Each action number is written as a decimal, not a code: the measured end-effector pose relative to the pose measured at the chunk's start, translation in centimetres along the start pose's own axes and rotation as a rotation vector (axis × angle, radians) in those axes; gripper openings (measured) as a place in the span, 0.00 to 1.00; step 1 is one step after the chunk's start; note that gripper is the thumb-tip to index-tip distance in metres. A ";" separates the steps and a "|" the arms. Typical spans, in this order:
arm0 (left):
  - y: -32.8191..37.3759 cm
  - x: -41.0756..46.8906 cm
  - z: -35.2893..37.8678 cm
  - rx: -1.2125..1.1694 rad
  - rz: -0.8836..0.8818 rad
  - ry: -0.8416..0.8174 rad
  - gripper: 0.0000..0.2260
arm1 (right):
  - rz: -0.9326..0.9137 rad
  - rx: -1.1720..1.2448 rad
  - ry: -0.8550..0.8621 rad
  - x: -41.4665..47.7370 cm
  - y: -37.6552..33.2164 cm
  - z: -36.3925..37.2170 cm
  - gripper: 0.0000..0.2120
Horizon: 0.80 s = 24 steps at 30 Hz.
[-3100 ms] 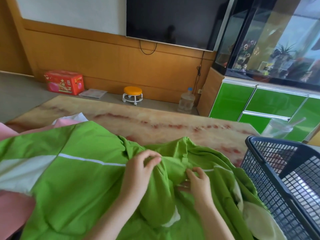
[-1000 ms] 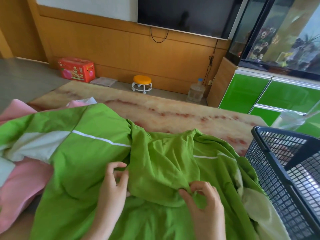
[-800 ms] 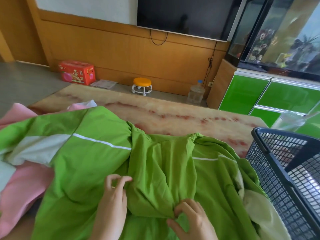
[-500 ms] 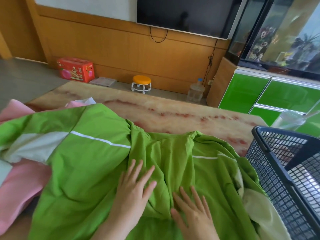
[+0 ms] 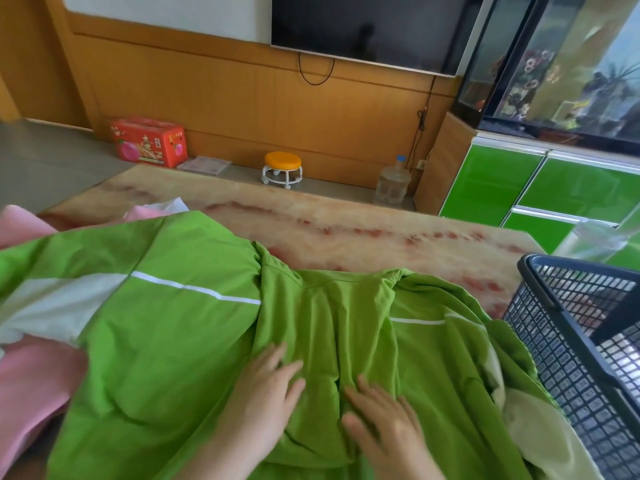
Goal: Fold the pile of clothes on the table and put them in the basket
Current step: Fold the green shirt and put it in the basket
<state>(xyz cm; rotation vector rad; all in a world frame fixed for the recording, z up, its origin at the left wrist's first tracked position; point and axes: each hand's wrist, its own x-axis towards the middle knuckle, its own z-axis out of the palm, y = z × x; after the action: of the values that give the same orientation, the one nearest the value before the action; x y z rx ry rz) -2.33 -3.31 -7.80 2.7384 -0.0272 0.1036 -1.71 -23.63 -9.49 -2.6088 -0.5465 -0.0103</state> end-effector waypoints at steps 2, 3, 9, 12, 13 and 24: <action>0.1 3.2 -2.1 -0.057 -0.086 0.111 0.17 | 0.005 0.145 0.099 2.4 0.4 -2.9 0.24; 0.1 5.2 -2.9 -0.023 -0.126 0.165 0.18 | 0.084 0.172 0.150 4.3 0.8 -4.0 0.24; -1.2 16.4 -4.1 0.153 -0.418 0.075 0.21 | 0.442 0.258 0.140 16.3 4.0 -5.3 0.31; -3.5 19.5 -2.9 0.096 -0.465 0.142 0.18 | 0.475 0.269 0.091 19.4 4.9 -3.8 0.33; -4.2 20.0 -2.5 0.035 -0.428 0.175 0.16 | 0.456 0.239 0.142 20.1 5.1 -3.3 0.30; -2.5 15.0 -2.1 0.196 -0.039 0.224 0.19 | 0.187 -0.153 0.081 15.1 0.8 -1.6 0.34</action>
<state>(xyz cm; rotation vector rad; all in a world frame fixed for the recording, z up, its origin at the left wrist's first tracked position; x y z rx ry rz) 12.56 -0.27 -5.67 2.9023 0.1041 0.4224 12.62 -19.28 -6.90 -2.7846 -0.2822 -0.1002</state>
